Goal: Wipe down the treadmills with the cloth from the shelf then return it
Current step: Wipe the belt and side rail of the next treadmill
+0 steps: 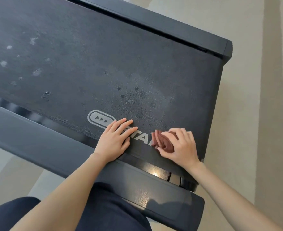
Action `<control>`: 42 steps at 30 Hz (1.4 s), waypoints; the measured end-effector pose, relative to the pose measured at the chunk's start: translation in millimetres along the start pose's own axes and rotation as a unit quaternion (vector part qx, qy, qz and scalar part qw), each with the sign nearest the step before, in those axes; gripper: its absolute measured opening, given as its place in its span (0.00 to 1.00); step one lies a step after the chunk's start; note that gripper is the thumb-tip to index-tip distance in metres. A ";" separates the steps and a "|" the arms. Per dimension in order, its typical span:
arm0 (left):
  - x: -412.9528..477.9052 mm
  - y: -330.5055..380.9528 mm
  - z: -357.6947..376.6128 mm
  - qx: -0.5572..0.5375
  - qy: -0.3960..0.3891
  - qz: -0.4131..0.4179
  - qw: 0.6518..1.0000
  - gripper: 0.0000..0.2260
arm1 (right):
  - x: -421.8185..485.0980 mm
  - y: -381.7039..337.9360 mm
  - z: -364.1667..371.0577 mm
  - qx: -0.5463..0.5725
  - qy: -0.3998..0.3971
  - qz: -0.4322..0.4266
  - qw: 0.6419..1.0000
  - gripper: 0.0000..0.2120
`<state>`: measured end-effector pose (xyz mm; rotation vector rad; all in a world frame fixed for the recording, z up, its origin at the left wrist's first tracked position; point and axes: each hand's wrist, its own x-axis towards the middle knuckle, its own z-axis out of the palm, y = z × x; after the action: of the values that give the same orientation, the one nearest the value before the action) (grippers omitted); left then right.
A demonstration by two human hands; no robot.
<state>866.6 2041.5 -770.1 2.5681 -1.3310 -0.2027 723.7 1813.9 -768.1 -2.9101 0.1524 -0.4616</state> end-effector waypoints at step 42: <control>-17.6 -85.7 -22.2 0.045 0.006 -0.152 0.987 0.25 | 245.4 -46.6 86.5 0.001 -0.012 0.091 0.996 0.25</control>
<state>928.9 2106.8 -772.2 2.8344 -0.9580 -0.1849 986.5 1842.2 -766.7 -2.8638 0.4081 -0.3944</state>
